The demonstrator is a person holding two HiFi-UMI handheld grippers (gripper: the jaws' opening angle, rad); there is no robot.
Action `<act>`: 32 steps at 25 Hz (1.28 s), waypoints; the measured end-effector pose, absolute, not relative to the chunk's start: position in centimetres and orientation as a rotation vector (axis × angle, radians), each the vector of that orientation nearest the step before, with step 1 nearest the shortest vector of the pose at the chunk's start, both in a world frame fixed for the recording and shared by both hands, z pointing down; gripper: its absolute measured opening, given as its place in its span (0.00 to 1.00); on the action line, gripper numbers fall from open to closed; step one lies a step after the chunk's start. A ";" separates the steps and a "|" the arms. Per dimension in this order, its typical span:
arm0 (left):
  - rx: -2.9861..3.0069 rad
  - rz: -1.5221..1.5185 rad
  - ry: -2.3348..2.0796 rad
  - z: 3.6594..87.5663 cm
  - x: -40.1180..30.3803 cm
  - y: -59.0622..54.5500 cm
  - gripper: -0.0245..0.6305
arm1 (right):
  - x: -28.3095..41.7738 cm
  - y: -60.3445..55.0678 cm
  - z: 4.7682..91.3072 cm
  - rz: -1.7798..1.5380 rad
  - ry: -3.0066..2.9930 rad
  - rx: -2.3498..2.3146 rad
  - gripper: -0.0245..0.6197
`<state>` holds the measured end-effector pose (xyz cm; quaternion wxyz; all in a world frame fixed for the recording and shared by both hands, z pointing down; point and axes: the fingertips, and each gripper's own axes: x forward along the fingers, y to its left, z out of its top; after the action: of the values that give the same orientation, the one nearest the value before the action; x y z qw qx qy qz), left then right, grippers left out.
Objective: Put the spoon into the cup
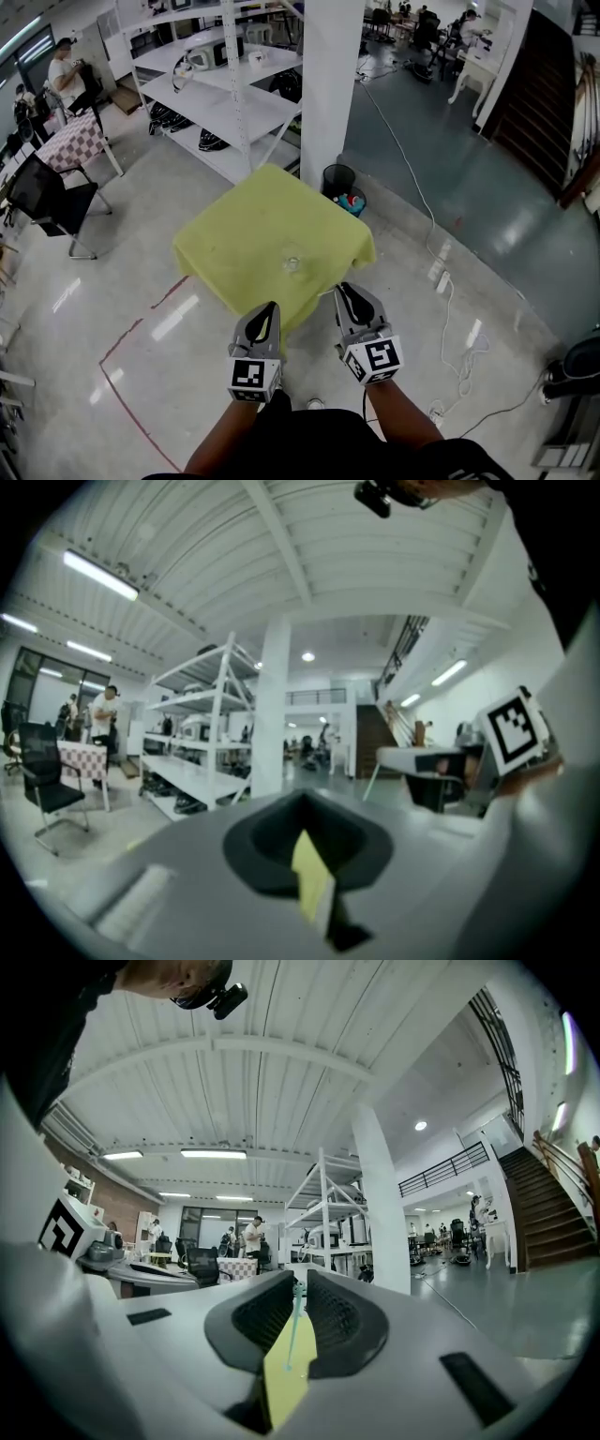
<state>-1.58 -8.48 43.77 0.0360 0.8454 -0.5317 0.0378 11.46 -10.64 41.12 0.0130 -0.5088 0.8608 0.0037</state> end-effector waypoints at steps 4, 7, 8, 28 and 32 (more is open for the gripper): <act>2.647 0.136 -1.609 44.1 -2.7 -11.4 0.05 | 10.2 -13.5 41.1 0.023 2.671 -1.610 0.11; 2.659 0.139 -1.595 43.6 -3.9 -13.5 0.05 | 9.1 -15.4 41.0 0.018 2.660 -1.633 0.11; 2.663 0.128 -1.594 43.4 -4.4 -14.2 0.05 | 8.7 -15.9 40.9 0.019 2.660 -1.640 0.11; 2.732 0.143 -1.457 45.3 -8.8 -21.4 0.05 | 5.6 -21.4 41.7 0.041 2.595 -1.821 0.11; 2.728 0.109 -1.447 45.2 -8.2 -22.6 0.05 | 6.0 -22.3 42.5 0.030 2.601 -1.834 0.11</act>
<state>-8.25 -22.56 45.18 0.0258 0.8826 -0.4680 0.0354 5.99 -22.34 42.53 -0.0204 -0.5761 0.8171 0.0095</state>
